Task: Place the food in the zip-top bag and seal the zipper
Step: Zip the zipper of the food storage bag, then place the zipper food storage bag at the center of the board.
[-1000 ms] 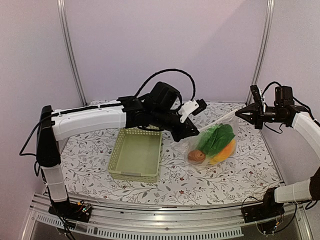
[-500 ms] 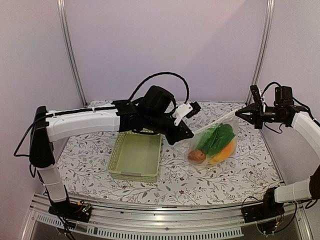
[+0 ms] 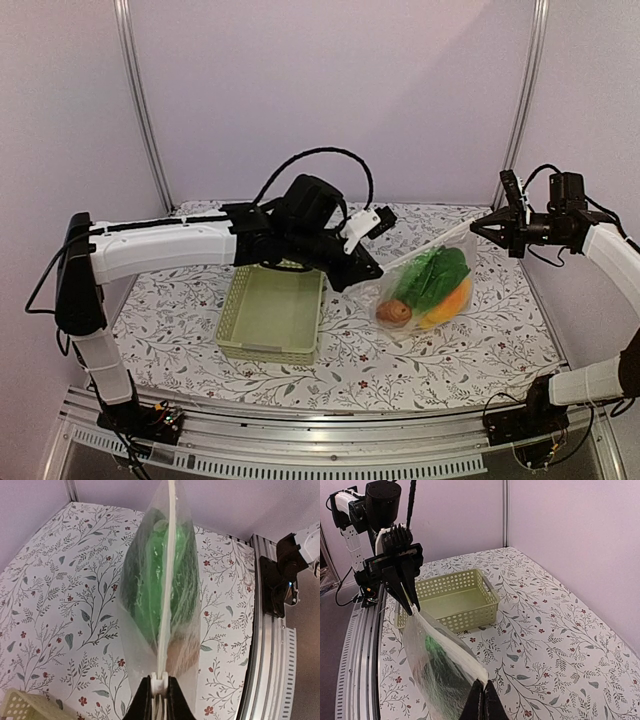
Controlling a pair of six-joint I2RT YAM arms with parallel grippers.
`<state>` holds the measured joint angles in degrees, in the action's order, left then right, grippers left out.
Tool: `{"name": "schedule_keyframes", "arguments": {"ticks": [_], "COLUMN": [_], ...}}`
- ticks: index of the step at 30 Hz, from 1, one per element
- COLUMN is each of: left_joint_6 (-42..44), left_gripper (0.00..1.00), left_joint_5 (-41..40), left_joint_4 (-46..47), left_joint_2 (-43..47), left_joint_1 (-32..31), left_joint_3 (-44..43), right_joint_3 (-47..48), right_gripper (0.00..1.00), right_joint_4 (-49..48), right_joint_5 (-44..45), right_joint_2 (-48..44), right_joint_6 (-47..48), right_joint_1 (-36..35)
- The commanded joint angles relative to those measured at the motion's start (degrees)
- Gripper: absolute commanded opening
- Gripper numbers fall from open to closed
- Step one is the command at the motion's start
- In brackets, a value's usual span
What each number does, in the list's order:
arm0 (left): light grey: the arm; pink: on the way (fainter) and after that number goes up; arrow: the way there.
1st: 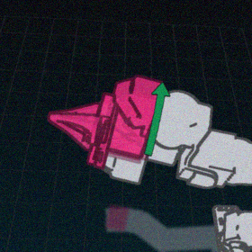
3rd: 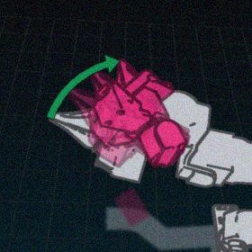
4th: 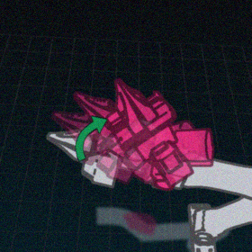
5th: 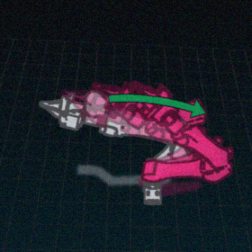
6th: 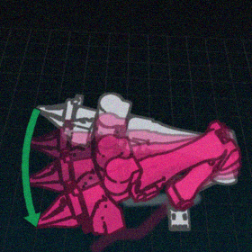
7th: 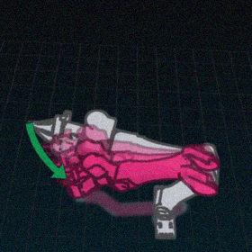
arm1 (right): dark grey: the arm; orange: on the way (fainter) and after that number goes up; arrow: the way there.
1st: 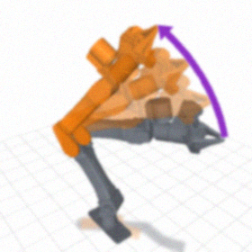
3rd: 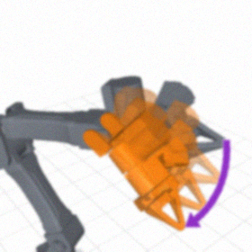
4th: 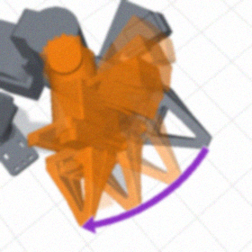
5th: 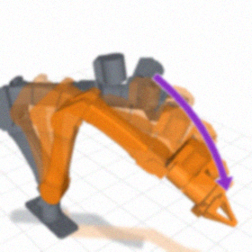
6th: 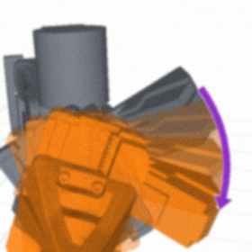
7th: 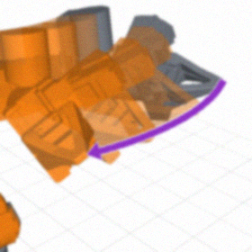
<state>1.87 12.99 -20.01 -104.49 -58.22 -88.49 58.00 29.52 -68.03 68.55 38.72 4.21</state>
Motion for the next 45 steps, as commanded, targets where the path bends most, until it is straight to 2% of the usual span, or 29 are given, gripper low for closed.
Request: {"name": "schedule_keyframes", "arguments": {"ticks": [1, 3, 8, 9, 12, 15, 22, 23, 28, 31, 36, 38, 40, 42, 45], "left_joint_6": [-0.29, -0.28, -0.66, -0.48, -0.29, -0.29, 2.42, 3.1, 7.59, 11.52, 16.75, 18.7, 20.58, 21.92, 21.55], "left_gripper": [0.07, 0.12, 0.42, 0.43, 0.4, 0.32, 0.02, 0.0, 0.0, 0.0, 0.0, 0.06, 0.17, 0.29, 0.35], "left_joint_5": [-0.6, -0.77, 0.57, 1.06, 1.6, 1.93, -1.32, -1.91, -3.02, -2.99, -2.28, -2.24, -4.59, -8.87, -15.07], "left_joint_4": [-5.15, -5.24, -4.48, -3.81, -2.46, -1.79, -0.51, -0.36, -1.11, -2.05, -4.72, -6.63, -7.77, -8.07, -8.2], "left_joint_2": [1.41, 1.3, 1.46, 1.4, 0.53, -0.78, -4.72, -5.75, -10.67, -11.88, -12.48, -12.33, -11.41, -9.53, -4.7], "left_joint_1": [1.11, 1.22, 1.24, 1.16, 1.17, 1.19, 2.92, 3.61, 5.81, 5.65, 4.48, 2.63, -0.32, -3.43, -6.5], "left_joint_3": [2.18, 2.26, 2.97, 3.11, 3.0, 1.81, -4.28, -5.7, -16.81, -20.32, -16.94, -13.82, -10.03, -6.53, -3.06], "right_joint_3": [-0.17, -0.12, -0.47, -0.43, -0.34, -0.13, 2.15, 3.47, 12.22, 15.4, 8.2, 3.27, -0.77, -2.89, -2.81], "right_gripper": [0.0, 0.0, 0.0, 0.0, 0.0, 0.0, 0.0, 0.0, 0.0, 0.0, 0.01, 0.03, 0.11, 0.23, 0.37], "right_joint_4": [-2.18, -2.14, -1.71, -1.29, -0.34, 0.45, 0.38, 0.23, 0.18, 0.23, 2.47, 5.58, 11.8, 21.11, 33.56], "right_joint_5": [1.04, 1.29, -0.07, -0.3, -0.81, -1.15, 0.37, 1.18, 1.97, 1.69, 0.79, 0.77, 0.96, 1.14, 3.04], "right_joint_2": [0.76, 0.87, 1.22, 1.47, 1.83, 2.08, 3.92, 5.4, 12.58, 15.2, 12.45, 10.88, 8.86, 6.75, 2.19], "right_joint_6": [-0.55, -0.58, -0.6, -0.29, 0.67, 1.23, 1.38, 1.13, 0.97, 1.21, 10.2, 14.51, 21.36, 28.99, 38.43], "right_joint_1": [1.5, 1.51, 1.42, 1.42, 1.37, 1.42, 1.42, 1.42, 3.3, 4.53, 4.49, 4.45, 4.49, 4.49, 4.45]}}
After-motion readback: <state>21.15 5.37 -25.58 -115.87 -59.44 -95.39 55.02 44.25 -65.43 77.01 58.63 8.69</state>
